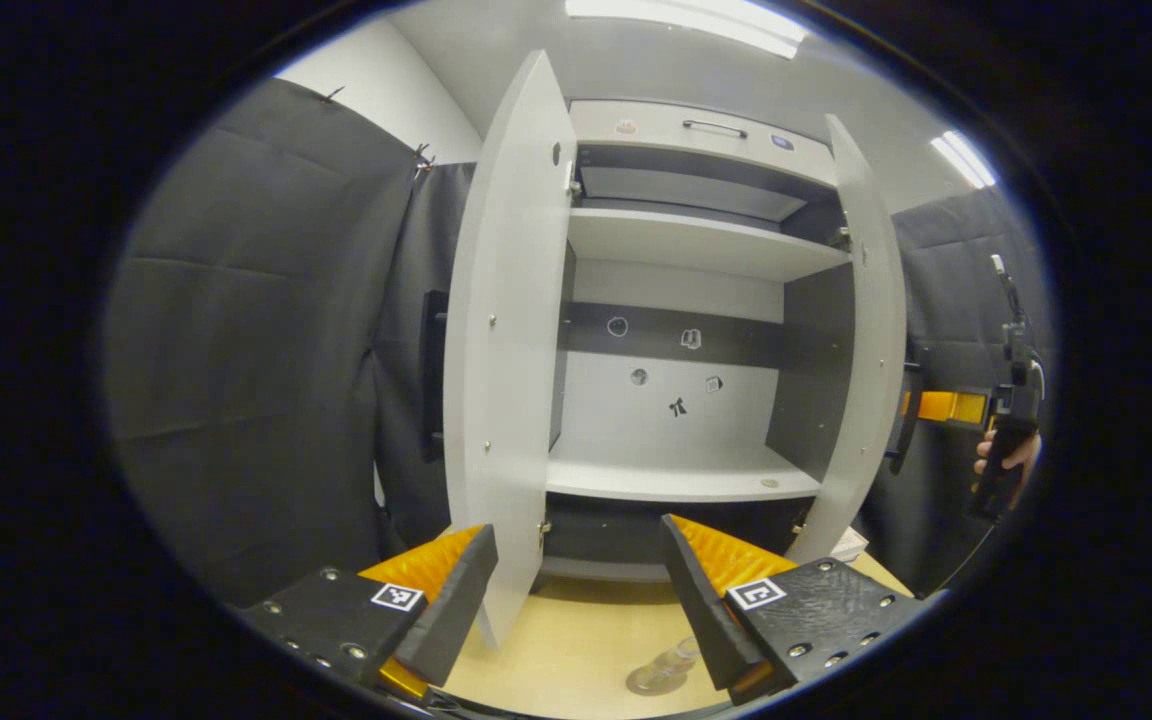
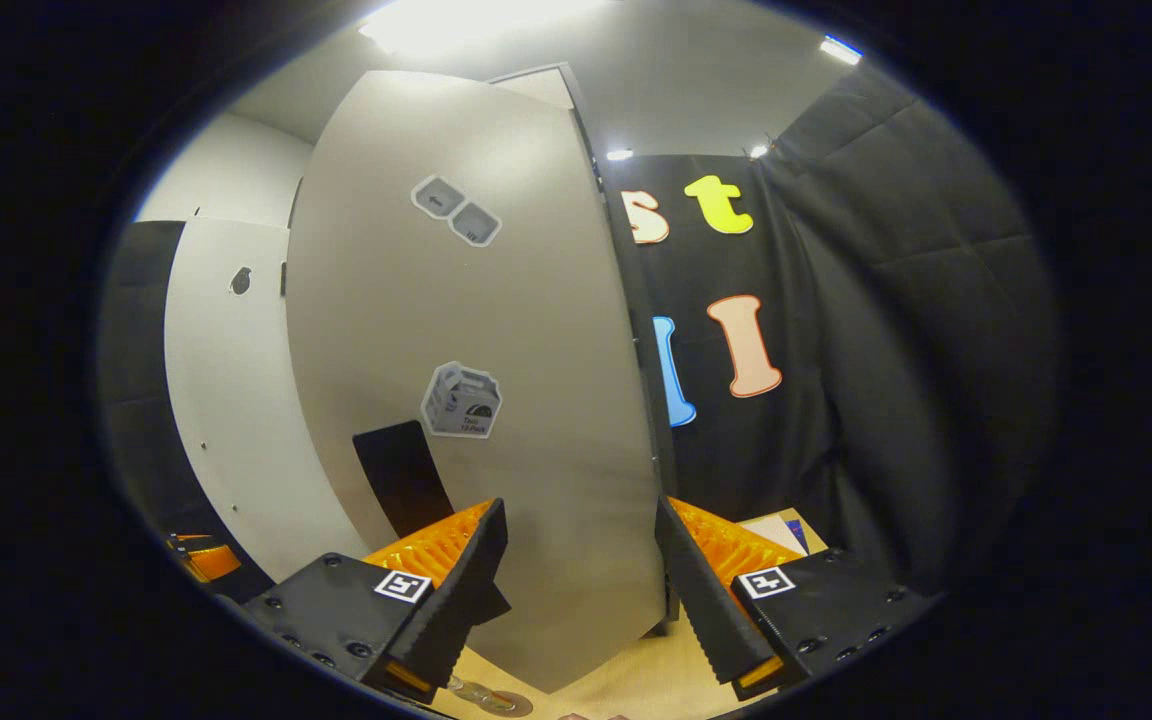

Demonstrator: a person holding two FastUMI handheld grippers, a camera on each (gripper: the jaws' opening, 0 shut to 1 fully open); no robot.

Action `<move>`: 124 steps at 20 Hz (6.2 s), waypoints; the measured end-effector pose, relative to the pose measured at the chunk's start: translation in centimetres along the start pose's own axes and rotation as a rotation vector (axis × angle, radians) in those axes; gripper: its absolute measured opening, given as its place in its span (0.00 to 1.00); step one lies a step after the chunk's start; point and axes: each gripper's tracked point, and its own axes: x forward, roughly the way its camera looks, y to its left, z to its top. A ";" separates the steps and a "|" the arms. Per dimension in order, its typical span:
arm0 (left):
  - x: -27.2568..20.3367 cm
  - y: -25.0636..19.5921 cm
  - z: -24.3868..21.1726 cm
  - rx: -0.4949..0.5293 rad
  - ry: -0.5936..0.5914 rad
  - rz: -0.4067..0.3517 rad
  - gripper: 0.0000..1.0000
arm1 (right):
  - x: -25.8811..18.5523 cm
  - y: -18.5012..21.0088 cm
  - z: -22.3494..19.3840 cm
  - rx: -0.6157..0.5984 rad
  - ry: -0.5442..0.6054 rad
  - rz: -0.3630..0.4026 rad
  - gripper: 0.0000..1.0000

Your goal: Grasp the bottle in the cabinet with the left hand and place it on the coaster, then close the right door with the right hand and the left door with the left hand.

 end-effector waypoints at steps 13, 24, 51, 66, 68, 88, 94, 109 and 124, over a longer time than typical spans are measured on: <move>-1.9 7.5 0.2 -0.022 -0.061 0.078 0.94 | 2.0 2.9 -2.4 0.008 0.049 0.015 0.97; -0.6 17.8 3.1 -0.058 -0.088 0.113 0.94 | 2.0 3.5 -3.9 -0.046 0.056 -0.009 0.97; 13.0 17.8 10.7 0.036 -0.136 -0.236 0.94 | -2.1 -2.2 -5.8 -0.006 -0.012 -0.321 0.97; 11.9 10.8 10.5 0.094 -0.120 -0.231 0.94 | -2.9 -3.7 -6.0 -0.022 0.007 -0.292 0.96; 11.4 9.8 10.7 0.142 -0.130 -0.187 0.93 | -2.3 -4.0 -5.2 -0.033 0.002 -0.276 0.96; 12.3 -5.1 6.6 0.057 -0.138 0.007 0.94 | -4.3 -13.7 -7.4 -0.074 0.107 -0.255 0.97; 8.6 -6.3 7.3 0.027 -0.176 0.002 0.94 | -3.8 -15.1 -9.5 -0.093 0.132 -0.208 0.97; -0.5 -1.8 6.6 0.005 -0.217 0.003 0.94 | -2.5 -7.8 -6.6 -0.069 0.013 -0.090 0.96; -4.9 8.9 6.8 0.001 -0.230 -0.010 0.94 | -8.4 -2.0 -3.5 -0.084 -0.100 -0.146 0.96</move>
